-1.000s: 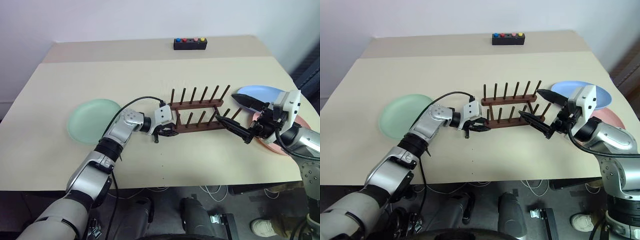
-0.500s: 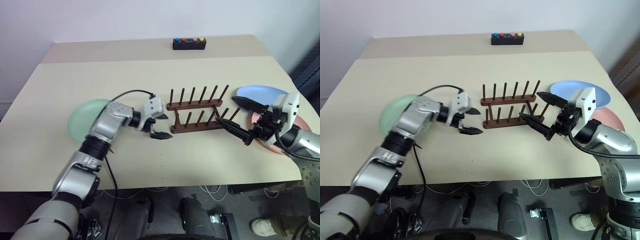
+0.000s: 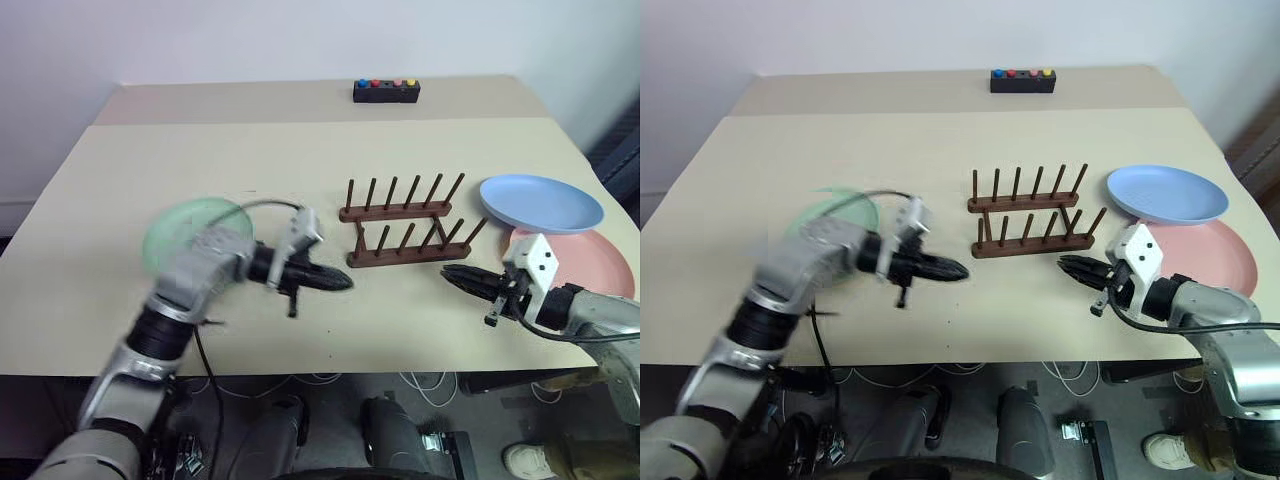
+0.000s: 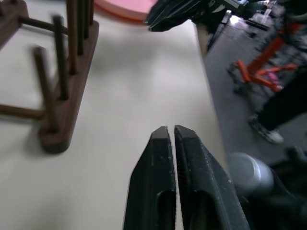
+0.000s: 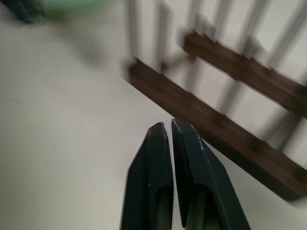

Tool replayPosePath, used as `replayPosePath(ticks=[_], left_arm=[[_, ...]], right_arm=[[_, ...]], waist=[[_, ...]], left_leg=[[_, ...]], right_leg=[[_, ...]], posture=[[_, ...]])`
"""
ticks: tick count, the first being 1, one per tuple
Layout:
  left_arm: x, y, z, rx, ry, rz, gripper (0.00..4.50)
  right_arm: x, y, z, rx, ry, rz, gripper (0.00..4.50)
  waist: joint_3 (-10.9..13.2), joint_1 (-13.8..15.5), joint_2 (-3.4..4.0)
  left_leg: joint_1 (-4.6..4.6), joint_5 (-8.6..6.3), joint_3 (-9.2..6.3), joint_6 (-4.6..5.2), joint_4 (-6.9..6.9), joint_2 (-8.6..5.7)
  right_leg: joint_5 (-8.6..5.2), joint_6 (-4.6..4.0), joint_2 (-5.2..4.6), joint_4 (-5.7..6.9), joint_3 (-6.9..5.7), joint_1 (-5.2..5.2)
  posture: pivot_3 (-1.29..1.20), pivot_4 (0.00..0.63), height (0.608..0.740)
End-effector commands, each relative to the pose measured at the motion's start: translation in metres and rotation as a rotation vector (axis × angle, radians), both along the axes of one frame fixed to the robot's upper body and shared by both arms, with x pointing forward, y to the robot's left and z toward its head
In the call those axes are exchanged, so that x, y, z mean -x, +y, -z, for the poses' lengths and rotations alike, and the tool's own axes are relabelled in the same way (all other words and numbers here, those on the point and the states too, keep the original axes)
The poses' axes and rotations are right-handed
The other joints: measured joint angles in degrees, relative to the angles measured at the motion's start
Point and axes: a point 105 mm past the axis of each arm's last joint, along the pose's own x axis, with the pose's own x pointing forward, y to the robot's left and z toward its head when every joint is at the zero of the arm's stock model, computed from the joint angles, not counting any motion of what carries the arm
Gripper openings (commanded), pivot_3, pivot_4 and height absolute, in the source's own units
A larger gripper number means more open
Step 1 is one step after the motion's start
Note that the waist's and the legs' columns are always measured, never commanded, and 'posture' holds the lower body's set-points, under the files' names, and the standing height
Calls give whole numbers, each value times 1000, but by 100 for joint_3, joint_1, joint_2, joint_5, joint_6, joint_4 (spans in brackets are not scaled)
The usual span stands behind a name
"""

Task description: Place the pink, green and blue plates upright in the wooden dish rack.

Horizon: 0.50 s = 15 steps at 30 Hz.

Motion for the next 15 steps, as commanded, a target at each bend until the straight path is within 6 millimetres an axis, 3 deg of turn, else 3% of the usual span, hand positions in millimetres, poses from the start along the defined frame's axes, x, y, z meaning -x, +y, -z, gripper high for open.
replayPosePath(ticks=[1,6,15], left_arm=[[-19,-8,1,-39,-136,-82,47],[-40,-27,13,-95,-304,-161,47],[-50,-38,17,-98,-304,-226,47]], right_arm=[[-7,-3,-6,50,-70,16,72],[-16,-9,11,141,-80,42,72],[-37,-18,30,178,-68,140,72]], waist=[[0,1,0],[-1,43,1],[-2,27,3]], left_leg=[[-3,0,-1,0,1,0],[-4,-1,0,1,6,-4],[-4,-1,0,2,7,-4]], right_leg=[[0,0,1,4,0,-5],[0,0,0,-4,0,0],[0,2,2,-1,-1,0]], posture=[[0,150,740],[0,150,740],[0,150,740]])
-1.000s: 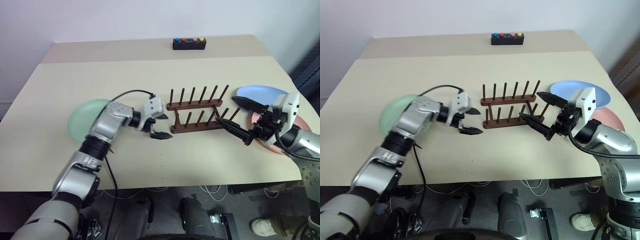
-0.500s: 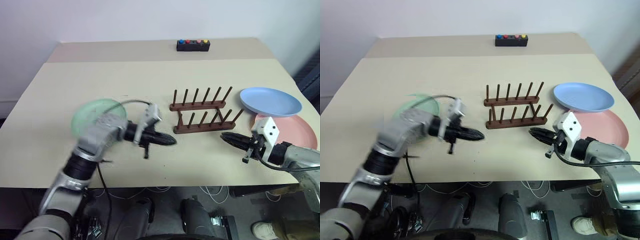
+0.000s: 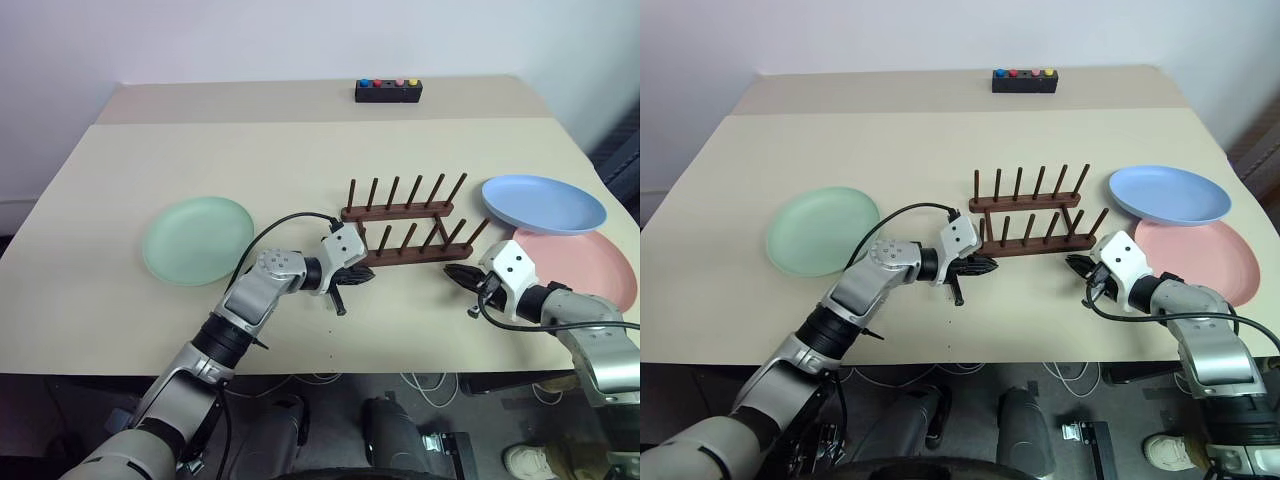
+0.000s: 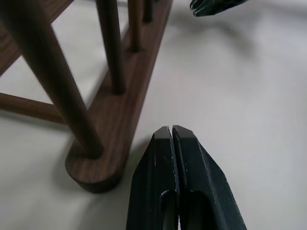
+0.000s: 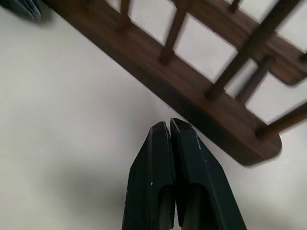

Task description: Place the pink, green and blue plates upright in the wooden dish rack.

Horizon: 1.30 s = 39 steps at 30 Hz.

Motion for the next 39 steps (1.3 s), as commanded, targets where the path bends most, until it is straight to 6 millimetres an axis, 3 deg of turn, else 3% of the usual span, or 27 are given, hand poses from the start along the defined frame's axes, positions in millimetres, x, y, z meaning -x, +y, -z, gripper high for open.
replayPosePath(ticks=[1,12,16,29,33,36,37,39], left_arm=[[-5,-4,-7,2,-49,-7,47],[-45,8,-17,-14,-118,-79,47],[-66,14,-29,2,-138,-102,47],[-82,21,-31,2,-159,-125,47],[-83,23,-33,6,-163,-122,47],[-73,22,-42,98,-51,-68,47],[-63,20,-50,150,-11,-10,6],[-44,22,-68,243,43,82,538]], right_arm=[[-8,1,-4,4,-43,21,72],[-47,15,-12,24,-126,1,72],[-61,16,-15,33,-150,-1,72],[-89,16,-22,104,-216,0,72],[-84,25,-24,72,-209,-44,72],[-70,31,-33,-6,-200,-93,72],[-62,32,-39,-55,-185,-110,294],[-43,36,-51,-163,-138,-167,920]], waist=[[0,3,1],[-1,-6,2],[0,-19,1],[0,-140,1],[0,-156,1],[0,-157,1],[0,-157,2],[1,-162,4]], left_leg=[[0,0,0,0,-1,0],[0,0,-1,0,7,0],[-1,0,-2,-1,9,-1],[-2,4,-6,-7,7,-2],[-2,4,-7,-7,7,-2],[-4,4,-9,-7,7,-2],[-6,4,-11,-6,8,-2],[-12,1,-12,-2,9,-2]], right_leg=[[0,0,0,1,0,-1],[0,1,2,3,-3,1],[1,3,3,4,-4,1],[3,7,4,6,-6,-2],[4,7,6,9,-6,-4],[3,8,6,8,-6,-4],[3,8,6,8,-8,-5],[2,11,5,8,-8,-8]], posture=[[0,150,740],[0,150,740],[0,150,740],[0,150,740],[0,150,740],[0,150,740],[0,150,740],[0,150,740]])
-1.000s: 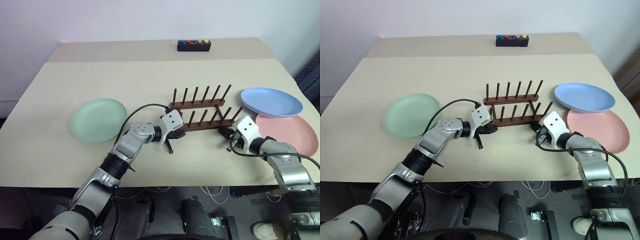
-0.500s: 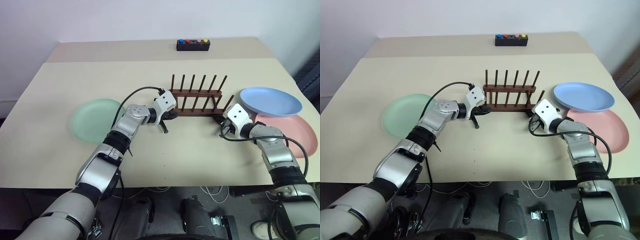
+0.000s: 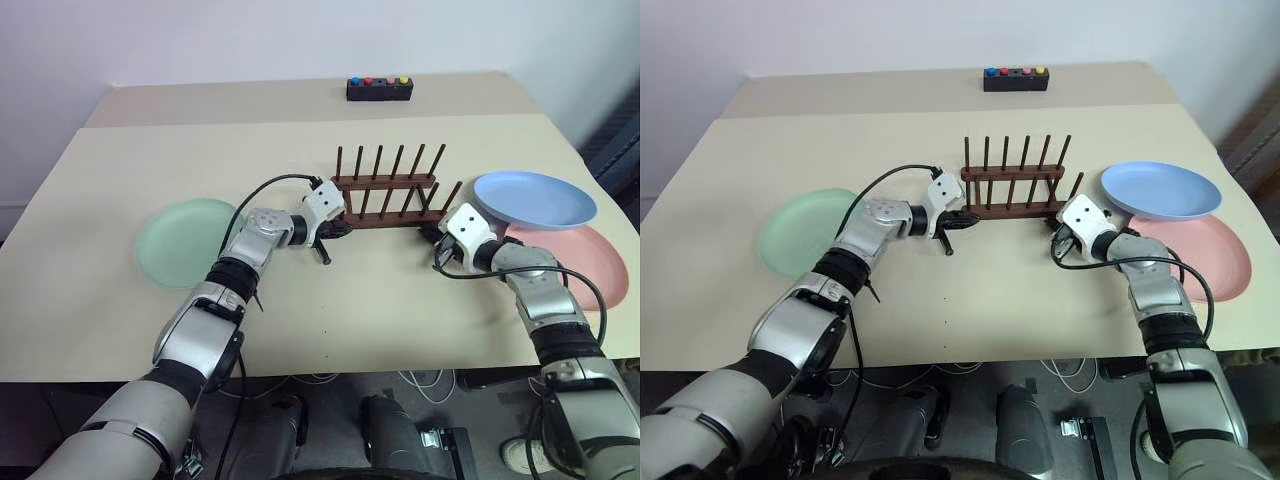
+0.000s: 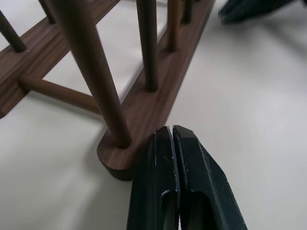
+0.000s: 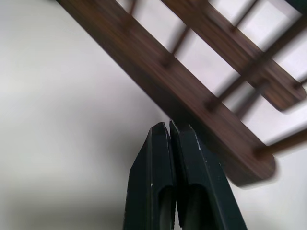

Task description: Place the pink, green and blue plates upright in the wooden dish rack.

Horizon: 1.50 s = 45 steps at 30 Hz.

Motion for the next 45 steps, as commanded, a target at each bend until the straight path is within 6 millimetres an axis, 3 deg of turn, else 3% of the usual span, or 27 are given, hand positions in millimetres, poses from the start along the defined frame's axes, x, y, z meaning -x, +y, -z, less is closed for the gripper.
replayPosePath(ticks=[1,3,6,7,8,12,17,26,29,32,39,42,45], left_arm=[[30,1,-44,183,51,168,777],[46,9,-54,213,90,230,1680],[69,23,-69,238,131,305,3394],[76,28,-71,237,153,334,3869],[80,34,-73,232,158,347,4373],[82,57,-85,237,129,352,4448],[86,72,-107,321,170,384,4448],[90,69,-109,303,87,408,4448],[90,67,-109,290,67,409,4448],[91,67,-110,287,56,410,4500],[91,66,-111,284,40,400,4500],[89,67,-111,283,38,390,4500],[87,68,-110,281,30,380,4500]], right_arm=[[30,3,-44,-186,17,-107,1332],[48,6,-55,-239,47,-147,2294],[69,3,-68,-263,80,-162,3981],[72,0,-70,-254,88,-145,4417],[73,-7,-73,-231,86,-112,4500],[75,-51,-75,-78,99,128,4500],[91,-82,-59,45,195,276,4500],[107,-126,-27,117,344,511,4500],[107,-132,-20,45,397,552,4500],[107,-143,-10,103,411,590,3684],[105,-144,-7,121,422,587,165],[109,-139,-13,134,440,557,26],[117,-121,-28,89,479,477,26]], waist=[[1,5,2],[2,5,3],[1,-4,4],[0,-3,5],[0,-3,6],[0,52,8],[1,117,5],[1,136,6],[1,157,6],[1,157,6],[0,152,4],[1,174,5],[1,183,5]], left_leg=[[-2,0,0,0,0,0],[-6,0,-3,0,2,0],[-3,-1,-3,1,3,0],[1,-2,-4,1,4,2],[5,-2,-4,1,4,2],[6,-3,-1,2,4,0],[2,-6,0,7,4,-1],[2,-6,5,7,3,0],[2,-6,6,7,3,-1],[2,-6,6,8,3,0],[2,-6,8,8,4,0],[3,-6,5,8,6,-1],[0,-9,4,12,6,-2]], right_leg=[[0,0,0,0,0,-2],[-1,1,-1,0,0,-4],[-1,1,0,4,1,-3],[-1,0,2,5,1,-1],[-1,0,2,5,1,3],[-2,-2,-4,2,0,6],[-2,-2,-8,-5,-2,6],[-3,-2,-13,-6,0,6],[-3,-2,-13,-8,0,7],[-3,-2,-13,-8,0,6],[-3,-2,-12,-9,0,9],[-3,-2,-11,-9,-2,11],[-5,1,-13,-12,-3,11]], posture=[[0,150,740],[0,150,740],[0,150,740],[0,150,740],[0,150,740],[0,150,740],[0,150,740],[0,150,740],[0,150,740],[0,150,740],[0,150,740],[0,150,740],[0,150,740]])
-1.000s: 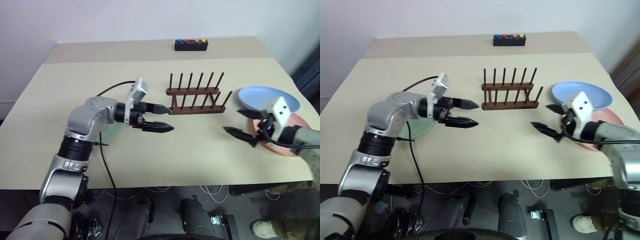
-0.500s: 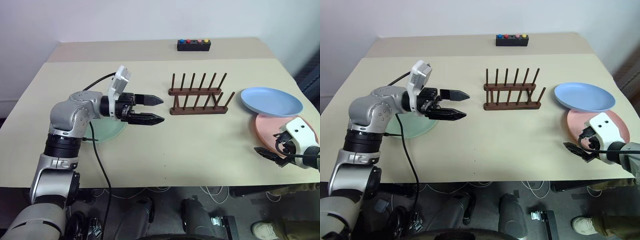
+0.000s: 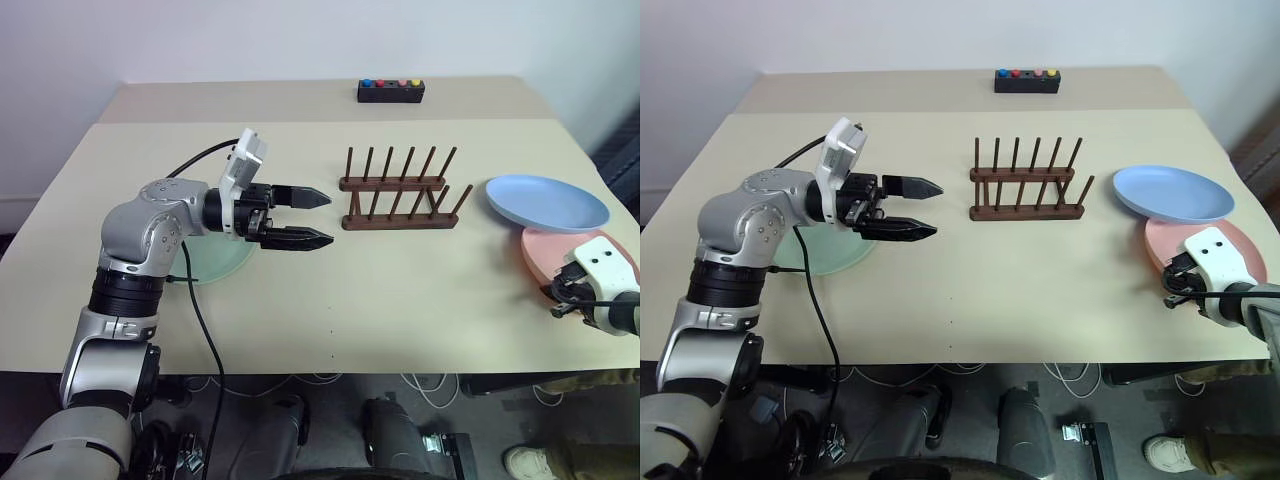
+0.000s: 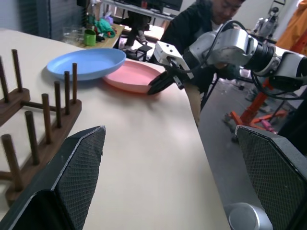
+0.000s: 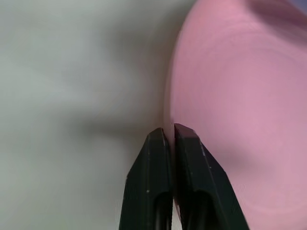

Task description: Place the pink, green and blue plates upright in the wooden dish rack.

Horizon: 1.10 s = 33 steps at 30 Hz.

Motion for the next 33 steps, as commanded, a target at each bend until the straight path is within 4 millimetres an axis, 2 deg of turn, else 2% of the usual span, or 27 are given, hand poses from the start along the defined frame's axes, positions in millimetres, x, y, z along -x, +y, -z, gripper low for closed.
replayPosePath(ticks=[1,7,11,14,17,22,24,27,30,33], left_arm=[[0,1,-7,12,-50,-5,4500],[-2,-2,-8,25,-56,-6,4500],[-2,-6,-9,36,-65,4,4500],[-3,-6,-11,43,-73,-3,4500],[-5,-5,-11,45,-81,-11,4500],[-7,-2,-12,42,-95,-28,4500],[-7,-2,-12,42,-97,-30,4500],[-6,-2,-13,46,-94,-32,4500],[-7,-1,-14,55,-97,-35,4500],[-9,-2,-21,91,-136,-58,4500]], right_arm=[[11,23,-22,-82,31,-90,26],[41,51,-44,-187,155,-225,26],[56,79,-80,-387,168,-346,26],[57,91,-101,-502,116,-413,26],[49,93,-118,-566,23,-427,26],[22,83,-177,-733,-341,-472,26],[19,84,-188,-778,-382,-497,26],[16,87,-218,-918,-499,-576,26],[6,87,-235,-1015,-593,-605,26],[-23,91,-238,-1131,-654,-604,26]], waist=[[0,-9,0],[0,-14,0],[2,-22,-2],[2,-25,-3],[3,-15,-4],[5,-24,-2],[5,-16,0],[5,-16,1],[6,-23,1],[6,-58,2]], left_leg=[[0,-1,1,1,0,0],[0,-2,1,3,0,3],[-1,-5,4,7,4,3],[-1,-6,4,7,4,7],[-3,-6,5,7,5,7],[-7,-7,8,9,5,6],[-8,-7,8,9,2,6],[-11,-7,6,9,-3,6],[-13,-7,6,9,-2,6],[-13,-7,7,9,-1,6]], right_leg=[[0,0,-1,0,0,0],[-1,1,0,-1,-2,0],[-1,1,-2,-3,-2,4],[-1,1,-2,-6,-3,5],[-1,0,-6,-8,-3,4],[0,-1,-7,-18,-1,3],[0,-1,-7,-19,-1,1],[0,0,-6,-20,-2,-4],[0,0,-5,-19,-1,-8],[1,-1,-5,-17,1,-7]], posture=[[0,150,740],[0,150,740],[0,150,740],[0,150,740],[0,150,740],[0,150,740],[0,150,740],[0,150,740],[0,150,740],[0,150,740]])
